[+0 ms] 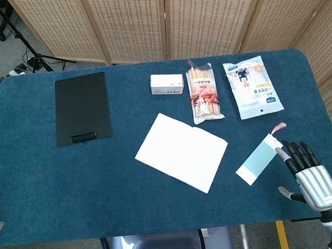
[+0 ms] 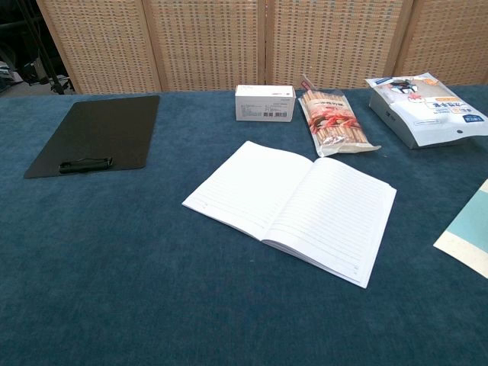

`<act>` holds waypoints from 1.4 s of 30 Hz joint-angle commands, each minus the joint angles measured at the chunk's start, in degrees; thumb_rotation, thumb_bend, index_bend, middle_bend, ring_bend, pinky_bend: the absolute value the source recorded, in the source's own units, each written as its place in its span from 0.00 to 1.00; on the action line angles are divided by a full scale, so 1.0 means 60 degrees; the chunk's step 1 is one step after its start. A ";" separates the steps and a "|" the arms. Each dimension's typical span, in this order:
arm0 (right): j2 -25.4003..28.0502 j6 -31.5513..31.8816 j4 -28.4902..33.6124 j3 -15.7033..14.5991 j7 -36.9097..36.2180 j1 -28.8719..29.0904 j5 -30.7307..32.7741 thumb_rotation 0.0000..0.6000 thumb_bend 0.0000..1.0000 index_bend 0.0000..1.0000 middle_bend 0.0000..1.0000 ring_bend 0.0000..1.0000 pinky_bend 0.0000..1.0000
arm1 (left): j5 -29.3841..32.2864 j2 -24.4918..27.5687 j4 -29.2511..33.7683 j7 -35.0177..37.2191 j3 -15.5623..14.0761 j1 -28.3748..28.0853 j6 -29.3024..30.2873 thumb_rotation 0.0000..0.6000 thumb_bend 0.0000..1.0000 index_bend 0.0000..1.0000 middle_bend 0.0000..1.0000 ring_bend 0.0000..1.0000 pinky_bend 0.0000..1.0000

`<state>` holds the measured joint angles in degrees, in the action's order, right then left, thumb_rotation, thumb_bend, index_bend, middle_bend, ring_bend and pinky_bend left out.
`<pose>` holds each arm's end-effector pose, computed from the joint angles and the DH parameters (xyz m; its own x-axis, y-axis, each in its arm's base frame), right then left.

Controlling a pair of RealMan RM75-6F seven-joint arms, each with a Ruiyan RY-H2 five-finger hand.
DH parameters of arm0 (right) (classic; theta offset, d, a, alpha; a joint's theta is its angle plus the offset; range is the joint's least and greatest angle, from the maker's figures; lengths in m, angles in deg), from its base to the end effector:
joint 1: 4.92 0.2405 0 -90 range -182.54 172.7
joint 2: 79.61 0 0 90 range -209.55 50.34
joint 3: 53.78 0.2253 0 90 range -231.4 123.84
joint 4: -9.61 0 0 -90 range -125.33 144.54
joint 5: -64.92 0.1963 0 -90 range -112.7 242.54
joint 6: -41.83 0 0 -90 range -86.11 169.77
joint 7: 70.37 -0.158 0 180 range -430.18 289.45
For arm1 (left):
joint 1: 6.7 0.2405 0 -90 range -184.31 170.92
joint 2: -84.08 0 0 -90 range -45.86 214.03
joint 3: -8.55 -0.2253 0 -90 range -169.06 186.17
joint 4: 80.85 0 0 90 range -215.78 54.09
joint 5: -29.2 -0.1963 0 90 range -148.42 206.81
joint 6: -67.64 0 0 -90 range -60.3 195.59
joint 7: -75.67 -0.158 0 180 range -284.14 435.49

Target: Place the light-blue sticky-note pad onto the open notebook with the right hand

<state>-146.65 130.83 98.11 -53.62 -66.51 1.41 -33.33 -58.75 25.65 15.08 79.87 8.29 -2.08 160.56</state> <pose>-0.2501 -0.1856 0.1382 0.4736 0.0477 0.8794 -0.8494 -0.2392 0.4704 -0.2906 0.1339 0.1906 0.3695 -0.0192 0.9290 0.9246 0.1076 -0.3655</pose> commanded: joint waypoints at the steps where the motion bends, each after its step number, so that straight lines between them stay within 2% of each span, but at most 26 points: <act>1: 0.0020 -0.0032 0.0011 0.0002 -0.0027 0.0013 0.0024 1.00 0.00 0.00 0.00 0.00 0.00 | -0.0001 0.0004 0.0018 -0.0026 0.0006 -0.0006 -0.0004 1.00 0.00 0.00 0.00 0.00 0.00; 11: 0.0040 -0.0458 -0.0110 0.0091 0.0199 0.0257 0.0141 1.00 0.00 0.00 0.00 0.00 0.00 | -0.0018 0.0012 0.0042 -0.0007 0.0022 0.0015 0.0050 1.00 0.00 0.00 0.00 0.00 0.00; 14: 0.0204 -0.1214 -0.0340 0.0275 0.0375 0.0720 0.0362 1.00 0.00 0.01 0.00 0.00 0.00 | 0.0018 0.0021 0.0090 -0.0075 0.0049 -0.0014 0.0008 1.00 0.00 0.00 0.00 0.00 0.00; 16: 0.0377 -0.1900 -0.0636 0.0279 0.0413 0.1224 0.0165 1.00 0.00 0.05 0.00 0.00 0.00 | 0.0118 0.0017 0.0127 -0.0117 0.0091 -0.0031 -0.0033 1.00 0.00 0.00 0.00 0.00 0.00; 20: 0.0438 -0.2967 -0.2005 -0.0115 -0.0759 0.2467 -0.1147 1.00 0.00 0.08 0.00 0.00 0.00 | 0.0296 -0.0006 0.0226 -0.0248 0.0188 -0.0058 -0.0067 1.00 0.00 0.00 0.00 0.00 0.00; 25: -0.0251 -0.3058 -0.4144 -0.0585 -0.1943 0.3313 -0.2254 1.00 0.00 0.13 0.00 0.00 0.00 | 0.0467 -0.0066 0.0359 -0.0545 0.0262 -0.0112 -0.0160 1.00 0.00 0.00 0.00 0.00 0.00; 32: -0.1103 -0.2876 -0.5820 -0.0920 -0.2783 0.3770 -0.2631 1.00 0.00 0.21 0.00 0.00 0.00 | 0.0881 -0.0140 0.0520 -0.0894 0.0431 -0.0274 -0.0454 1.00 0.00 0.00 0.00 0.00 0.00; 38: -0.1679 -0.2902 -0.6618 -0.1096 -0.3100 0.4022 -0.2656 1.00 0.00 0.29 0.00 0.00 0.00 | 0.1075 -0.0241 0.0534 -0.1189 0.0454 -0.0382 -0.0692 1.00 0.00 0.00 0.00 0.00 0.00; 42: -0.1979 -0.2852 -0.7049 -0.1179 -0.3315 0.4190 -0.2639 1.00 0.00 0.30 0.00 0.00 0.00 | 0.1171 -0.0231 0.0605 -0.1291 0.0512 -0.0426 -0.0732 1.00 0.00 0.00 0.00 0.00 0.00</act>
<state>-157.99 113.57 56.40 -60.42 -86.00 26.14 -49.15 -51.82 24.23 18.62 72.20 11.28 -4.58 156.22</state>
